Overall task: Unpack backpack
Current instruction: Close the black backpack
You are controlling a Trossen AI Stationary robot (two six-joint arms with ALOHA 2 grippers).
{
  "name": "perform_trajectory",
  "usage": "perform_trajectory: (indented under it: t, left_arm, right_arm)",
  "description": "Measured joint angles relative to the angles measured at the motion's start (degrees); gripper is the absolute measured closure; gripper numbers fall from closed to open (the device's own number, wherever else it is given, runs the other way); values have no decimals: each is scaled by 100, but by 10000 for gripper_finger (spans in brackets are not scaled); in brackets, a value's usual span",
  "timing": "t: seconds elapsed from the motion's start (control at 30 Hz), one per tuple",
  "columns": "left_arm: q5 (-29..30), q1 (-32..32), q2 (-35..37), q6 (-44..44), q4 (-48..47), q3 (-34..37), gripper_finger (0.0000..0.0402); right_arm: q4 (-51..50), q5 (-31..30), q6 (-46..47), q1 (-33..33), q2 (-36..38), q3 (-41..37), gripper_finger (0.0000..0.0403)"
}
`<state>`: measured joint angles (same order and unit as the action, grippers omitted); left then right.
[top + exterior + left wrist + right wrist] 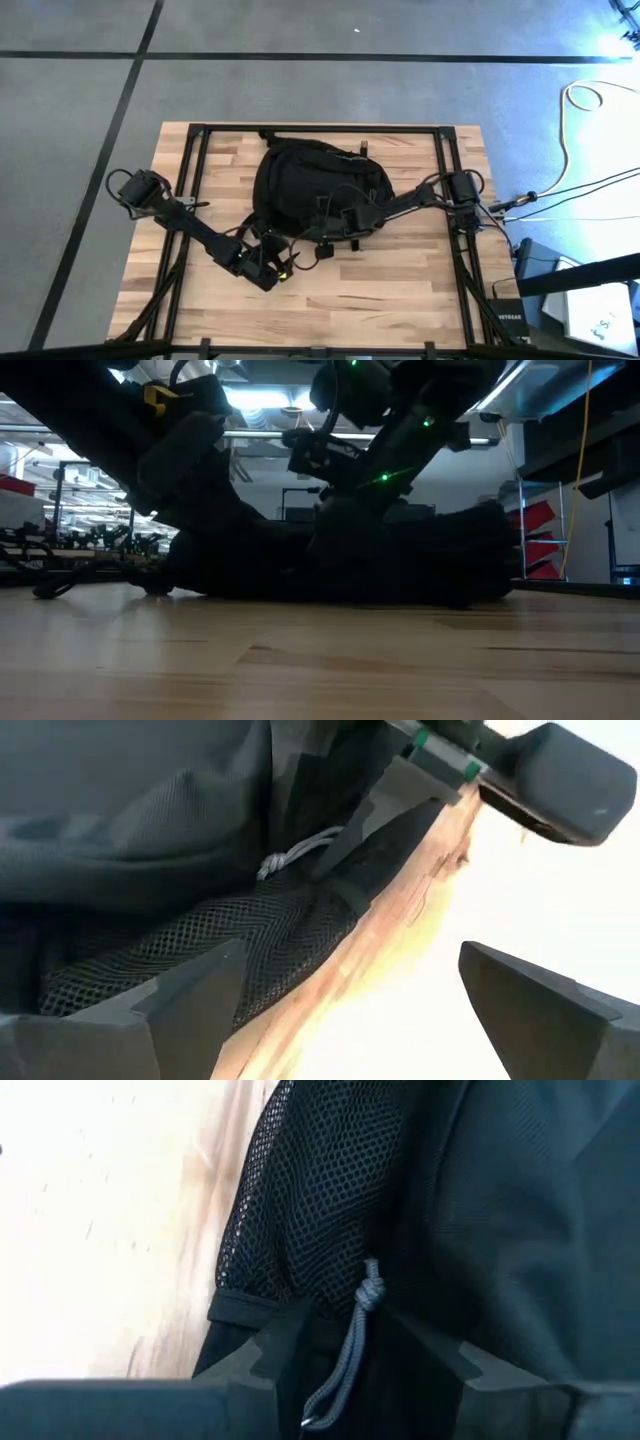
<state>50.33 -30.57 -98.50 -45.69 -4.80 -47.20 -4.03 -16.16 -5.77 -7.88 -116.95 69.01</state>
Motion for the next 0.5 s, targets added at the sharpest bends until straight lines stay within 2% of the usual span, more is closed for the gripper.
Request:
perform_trajectory:
  t: [0.17, 0.33, 0.5]
  left_arm:
    - [-68, -2, -138, -27, 42, 0, 50]
    - [-81, -7, -190, -28, 151, 0, 50]
    - [-81, -4, -190, -31, 151, 0, 50]
  right_arm:
    - [-134, 607, 122, 54, -69, 5, 293]
    - [-190, 747, 71, 7, -57, -4, 298]
    - [-215, 1037, 54, 11, -66, -13, 352]
